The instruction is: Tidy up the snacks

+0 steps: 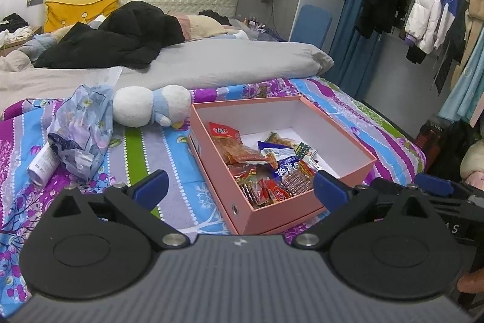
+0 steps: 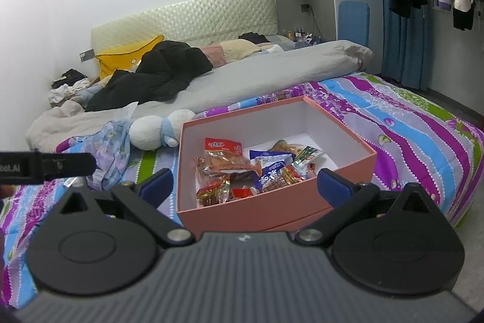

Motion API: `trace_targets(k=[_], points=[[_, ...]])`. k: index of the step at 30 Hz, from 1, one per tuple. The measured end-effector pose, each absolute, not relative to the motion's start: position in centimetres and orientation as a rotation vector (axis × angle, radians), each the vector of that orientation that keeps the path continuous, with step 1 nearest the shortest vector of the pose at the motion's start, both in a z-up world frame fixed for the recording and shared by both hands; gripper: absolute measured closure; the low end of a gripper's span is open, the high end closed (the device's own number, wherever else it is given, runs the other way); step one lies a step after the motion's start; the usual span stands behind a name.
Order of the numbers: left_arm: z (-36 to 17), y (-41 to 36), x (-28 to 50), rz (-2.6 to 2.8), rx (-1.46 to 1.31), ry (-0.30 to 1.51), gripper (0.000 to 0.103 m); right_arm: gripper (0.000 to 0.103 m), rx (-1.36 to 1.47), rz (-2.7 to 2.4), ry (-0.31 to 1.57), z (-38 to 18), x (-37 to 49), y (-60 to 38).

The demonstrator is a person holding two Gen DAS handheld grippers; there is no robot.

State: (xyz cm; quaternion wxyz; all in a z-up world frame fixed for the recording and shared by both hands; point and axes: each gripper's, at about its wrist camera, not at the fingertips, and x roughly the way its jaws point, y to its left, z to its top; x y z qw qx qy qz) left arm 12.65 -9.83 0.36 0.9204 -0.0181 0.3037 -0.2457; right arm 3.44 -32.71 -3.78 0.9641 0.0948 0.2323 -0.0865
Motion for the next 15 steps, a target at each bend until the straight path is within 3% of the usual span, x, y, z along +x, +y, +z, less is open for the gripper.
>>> trace_targets(k=[15], points=[[0.66, -9.31, 12.58, -0.493, -0.042, 0.623, 0.0, 0.0, 0.201, -0.181, 0.458, -3.53, 3.32, -32.59]])
